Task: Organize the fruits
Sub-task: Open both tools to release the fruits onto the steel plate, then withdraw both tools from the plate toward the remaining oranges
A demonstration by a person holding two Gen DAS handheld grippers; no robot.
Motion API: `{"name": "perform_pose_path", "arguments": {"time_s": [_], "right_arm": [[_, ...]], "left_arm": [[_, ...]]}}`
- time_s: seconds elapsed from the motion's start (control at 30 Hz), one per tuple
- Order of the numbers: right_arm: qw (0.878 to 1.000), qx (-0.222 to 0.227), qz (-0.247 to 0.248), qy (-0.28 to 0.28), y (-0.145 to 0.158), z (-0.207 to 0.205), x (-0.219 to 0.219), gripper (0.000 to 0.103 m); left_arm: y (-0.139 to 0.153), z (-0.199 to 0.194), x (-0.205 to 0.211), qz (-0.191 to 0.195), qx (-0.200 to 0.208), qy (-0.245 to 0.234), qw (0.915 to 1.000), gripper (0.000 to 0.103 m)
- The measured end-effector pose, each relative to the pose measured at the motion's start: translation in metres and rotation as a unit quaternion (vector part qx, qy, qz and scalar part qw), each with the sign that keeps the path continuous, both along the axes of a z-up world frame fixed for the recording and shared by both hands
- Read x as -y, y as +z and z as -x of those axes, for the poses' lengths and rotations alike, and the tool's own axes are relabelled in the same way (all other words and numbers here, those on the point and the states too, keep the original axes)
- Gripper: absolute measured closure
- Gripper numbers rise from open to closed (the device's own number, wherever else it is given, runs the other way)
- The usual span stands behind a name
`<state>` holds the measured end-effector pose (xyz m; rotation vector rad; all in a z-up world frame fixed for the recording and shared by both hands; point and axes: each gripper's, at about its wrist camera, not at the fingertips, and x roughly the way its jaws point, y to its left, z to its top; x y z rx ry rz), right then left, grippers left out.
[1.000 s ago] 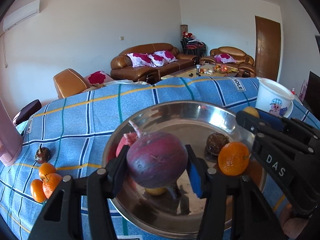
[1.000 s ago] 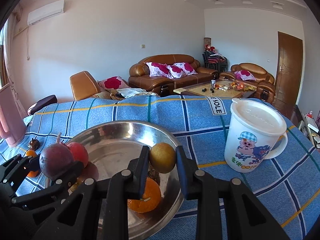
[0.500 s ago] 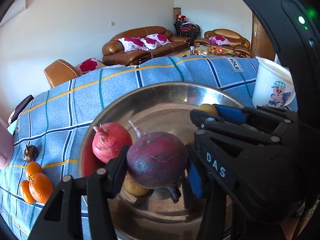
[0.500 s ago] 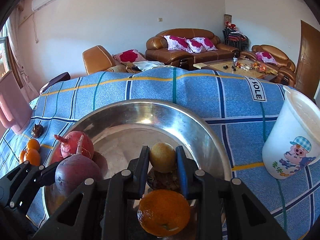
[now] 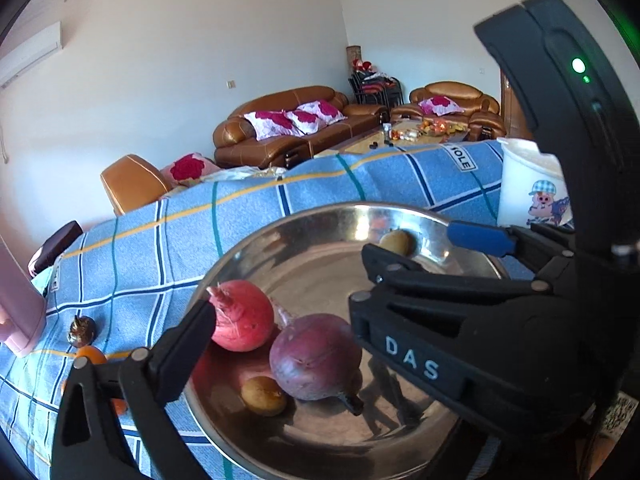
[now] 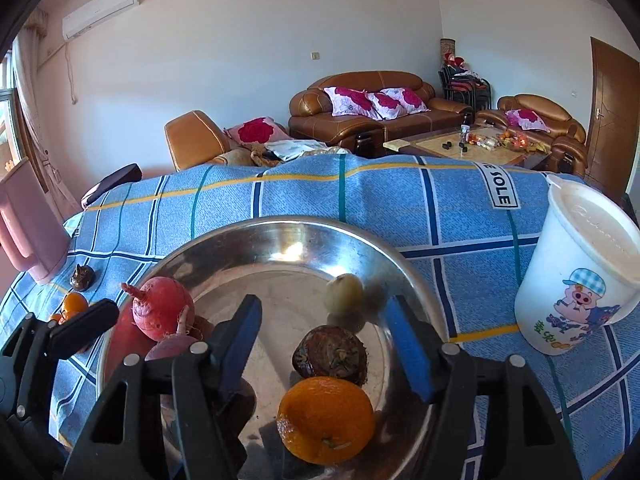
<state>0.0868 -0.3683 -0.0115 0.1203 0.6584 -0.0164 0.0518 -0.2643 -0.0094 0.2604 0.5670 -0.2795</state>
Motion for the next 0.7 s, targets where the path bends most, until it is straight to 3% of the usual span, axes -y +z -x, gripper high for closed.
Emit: {"name": "perform_pose_path", "arguments": {"time_s": [0.2,0.43,0.53,0.7], "right_arm": [[0.999,0.025,-0.041,-0.009,0.004,0.008,0.011,0.025],[0.994,0.102,-0.029,-0.035,0.020,0.032,0.011,0.025],[0.986,0.149,-0.025,-0.069,0.028,0.047,0.016,0.024],[0.963,0.229,-0.010,-0.143,0.037,0.077,0.020,0.024]], "left_arm": [[0.008,0.007,-0.006,0.008,0.025,0.001,0.9997,0.000],[0.013,0.014,-0.013,0.019,0.043,0.005,0.9989,0.000],[0.014,0.016,-0.018,0.020,0.048,0.009,0.9986,0.000],[0.015,0.020,-0.028,0.027,0.052,0.017,0.9981,0.000]]}}
